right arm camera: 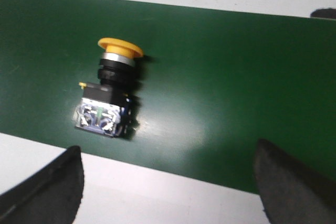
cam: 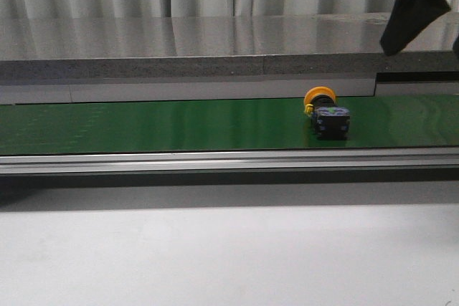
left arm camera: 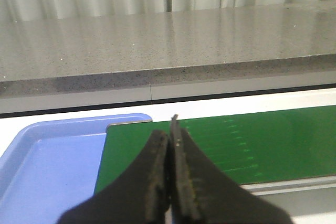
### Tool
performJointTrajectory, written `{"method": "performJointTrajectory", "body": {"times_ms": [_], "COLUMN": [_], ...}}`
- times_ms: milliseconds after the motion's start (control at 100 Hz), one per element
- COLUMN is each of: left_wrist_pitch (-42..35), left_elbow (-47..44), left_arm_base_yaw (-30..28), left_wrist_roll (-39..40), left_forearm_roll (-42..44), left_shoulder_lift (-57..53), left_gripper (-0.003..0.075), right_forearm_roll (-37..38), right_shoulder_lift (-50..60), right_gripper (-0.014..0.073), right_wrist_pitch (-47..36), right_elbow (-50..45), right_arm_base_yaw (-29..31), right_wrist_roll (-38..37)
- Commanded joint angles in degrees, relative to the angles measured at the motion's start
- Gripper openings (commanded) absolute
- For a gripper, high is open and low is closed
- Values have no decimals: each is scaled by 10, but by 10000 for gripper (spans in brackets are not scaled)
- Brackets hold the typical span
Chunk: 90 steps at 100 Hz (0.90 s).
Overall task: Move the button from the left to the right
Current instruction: 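Lower the right gripper over the button on the belt and close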
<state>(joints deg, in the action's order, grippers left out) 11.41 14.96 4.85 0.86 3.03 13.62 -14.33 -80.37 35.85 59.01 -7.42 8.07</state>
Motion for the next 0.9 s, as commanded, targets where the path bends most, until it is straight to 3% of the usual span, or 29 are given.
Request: {"method": "performJointTrajectory", "body": {"times_ms": [0,720,790,890], "left_wrist_pitch": [-45,-45,-45,-45], "left_elbow": [15,15,15,15], "left_arm_base_yaw": [5,5,5,5], "left_wrist_roll": [0,0,0,0], "left_forearm_roll": [-1,-1,-1,-1], "left_shoulder_lift": [5,5,5,5], "left_gripper": [-20,-20,-20,-20], "right_forearm_roll": [-6,12,12,12], "right_shoulder_lift": [-12,-145,-146,-148], "right_gripper": [646,640,592,454], "right_wrist_pitch": [-36,-33,-33,-32], "right_elbow": [36,78,78,78], "right_arm_base_yaw": [-10,-22,-22,-22], "right_wrist_roll": [9,9,9,9]}}
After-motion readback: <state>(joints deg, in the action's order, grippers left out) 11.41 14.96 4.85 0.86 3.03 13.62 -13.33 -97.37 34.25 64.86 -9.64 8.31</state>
